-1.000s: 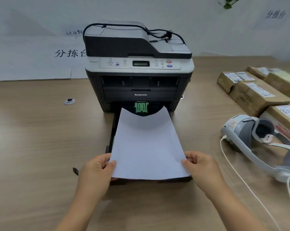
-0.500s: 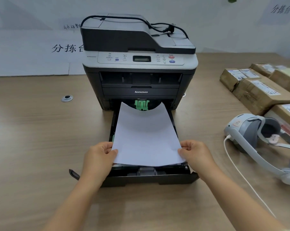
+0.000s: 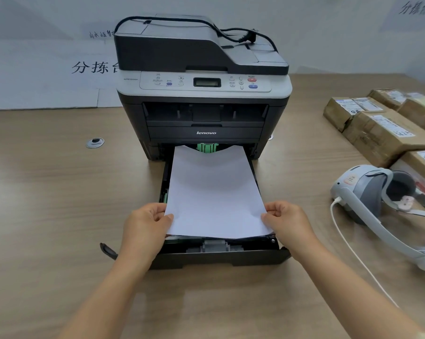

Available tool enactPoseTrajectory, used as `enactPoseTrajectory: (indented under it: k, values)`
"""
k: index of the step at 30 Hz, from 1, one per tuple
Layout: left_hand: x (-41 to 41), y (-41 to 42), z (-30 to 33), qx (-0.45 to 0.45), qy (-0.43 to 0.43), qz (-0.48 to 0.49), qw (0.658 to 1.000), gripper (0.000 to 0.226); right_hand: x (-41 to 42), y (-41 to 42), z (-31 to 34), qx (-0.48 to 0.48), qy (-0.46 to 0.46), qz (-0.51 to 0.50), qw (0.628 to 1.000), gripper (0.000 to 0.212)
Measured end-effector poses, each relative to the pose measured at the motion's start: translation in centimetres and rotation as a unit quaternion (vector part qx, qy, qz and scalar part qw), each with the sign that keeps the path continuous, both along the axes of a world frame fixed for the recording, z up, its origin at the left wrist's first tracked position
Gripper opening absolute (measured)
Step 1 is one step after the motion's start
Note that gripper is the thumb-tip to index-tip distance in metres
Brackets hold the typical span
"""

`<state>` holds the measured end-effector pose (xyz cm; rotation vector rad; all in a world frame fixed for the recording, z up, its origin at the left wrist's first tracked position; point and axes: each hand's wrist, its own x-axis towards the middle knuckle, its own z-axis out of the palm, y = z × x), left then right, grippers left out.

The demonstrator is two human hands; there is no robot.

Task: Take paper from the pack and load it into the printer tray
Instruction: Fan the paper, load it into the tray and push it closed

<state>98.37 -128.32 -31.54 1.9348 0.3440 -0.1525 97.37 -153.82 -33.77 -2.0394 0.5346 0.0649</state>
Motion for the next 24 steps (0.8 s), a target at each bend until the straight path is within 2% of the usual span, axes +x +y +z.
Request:
enactPoseTrajectory:
  k: [3,7,15,18,20,22,24]
  values:
    - [0.4,-0.3,-0.1,0.004,-0.004,-0.004,1.000,0.028,0.6,-0.1,-0.3,-0.005,0.001,-0.004,1.000,0.023]
    - [1.0,-0.8,-0.9,0.014,0.002,-0.013,1.000,0.014,1.3,-0.2,-0.2,-0.013,-0.005,-0.012,1.000,0.021]
    - [2.9,-1.1,-2.3,0.040,0.017,-0.024,0.999,0.013,2.0,-0.1,-0.8,-0.077,0.004,0.007,0.997,0.024]
    - [3.6,-0.9,-2.9,0.060,0.002,-0.026,0.998,0.032,2.3,0.4,-0.5,-0.111,-0.004,0.029,0.993,0.024]
    - [3.9,-0.8,-3.4,0.086,-0.007,-0.035,0.996,0.032,2.4,0.7,-0.6,-0.137,-0.001,0.043,0.990,0.022]
    - [4.2,-0.7,-3.8,0.142,-0.016,-0.045,0.989,0.019,2.5,0.9,-0.9,-0.157,0.001,0.051,0.986,0.019]
    - [4.5,-0.6,-4.5,0.201,-0.031,-0.068,0.977,0.020,2.6,1.0,-1.2,-0.174,0.007,0.055,0.983,0.018]
